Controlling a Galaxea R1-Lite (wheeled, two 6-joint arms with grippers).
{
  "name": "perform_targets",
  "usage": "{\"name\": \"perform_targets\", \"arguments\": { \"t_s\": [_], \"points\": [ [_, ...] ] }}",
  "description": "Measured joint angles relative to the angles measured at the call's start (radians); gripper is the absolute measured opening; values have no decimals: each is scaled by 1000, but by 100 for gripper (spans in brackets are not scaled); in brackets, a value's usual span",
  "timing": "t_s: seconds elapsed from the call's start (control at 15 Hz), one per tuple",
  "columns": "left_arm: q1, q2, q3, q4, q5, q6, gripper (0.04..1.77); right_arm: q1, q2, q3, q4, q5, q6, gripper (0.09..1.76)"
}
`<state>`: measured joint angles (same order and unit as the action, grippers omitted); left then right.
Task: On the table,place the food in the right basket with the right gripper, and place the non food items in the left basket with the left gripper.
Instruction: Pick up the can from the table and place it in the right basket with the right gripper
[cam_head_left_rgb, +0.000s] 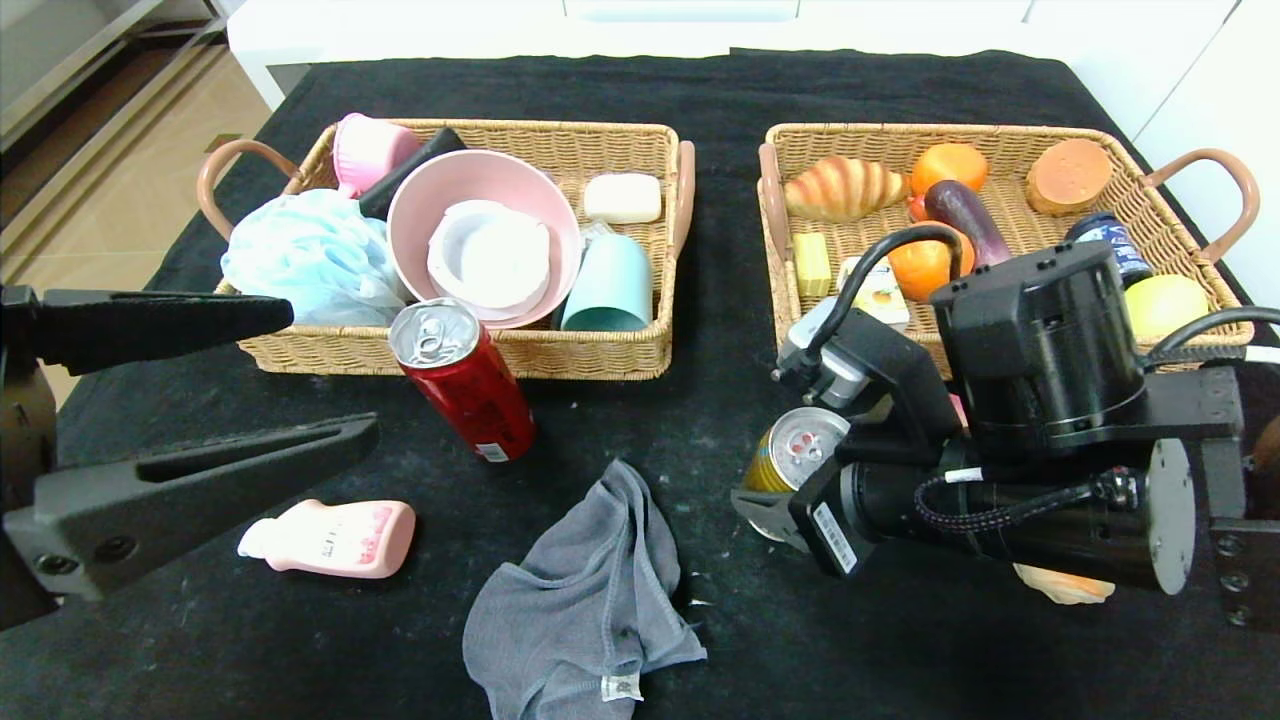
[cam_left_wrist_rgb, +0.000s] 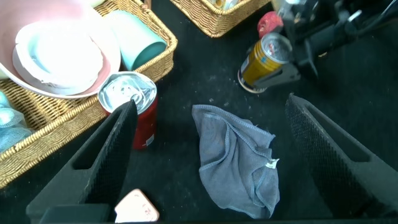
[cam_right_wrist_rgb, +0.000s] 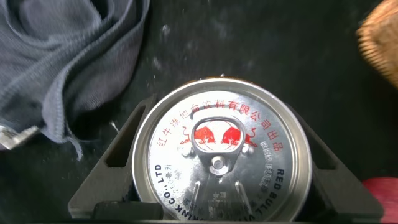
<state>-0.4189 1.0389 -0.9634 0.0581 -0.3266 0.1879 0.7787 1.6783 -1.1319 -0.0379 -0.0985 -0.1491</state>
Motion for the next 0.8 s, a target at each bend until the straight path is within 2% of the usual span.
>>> {"name": "perform_targets", "arguments": {
  "t_s": [0.53, 0.8],
  "points": [
    [0, 0, 0, 0, 0, 0, 172, -24, -63, -119, 42, -6, -2, 123],
    [0, -1, 1, 0, 0, 0, 172, -96, -83, -197, 73, -6, -2, 123]
  ]
}}
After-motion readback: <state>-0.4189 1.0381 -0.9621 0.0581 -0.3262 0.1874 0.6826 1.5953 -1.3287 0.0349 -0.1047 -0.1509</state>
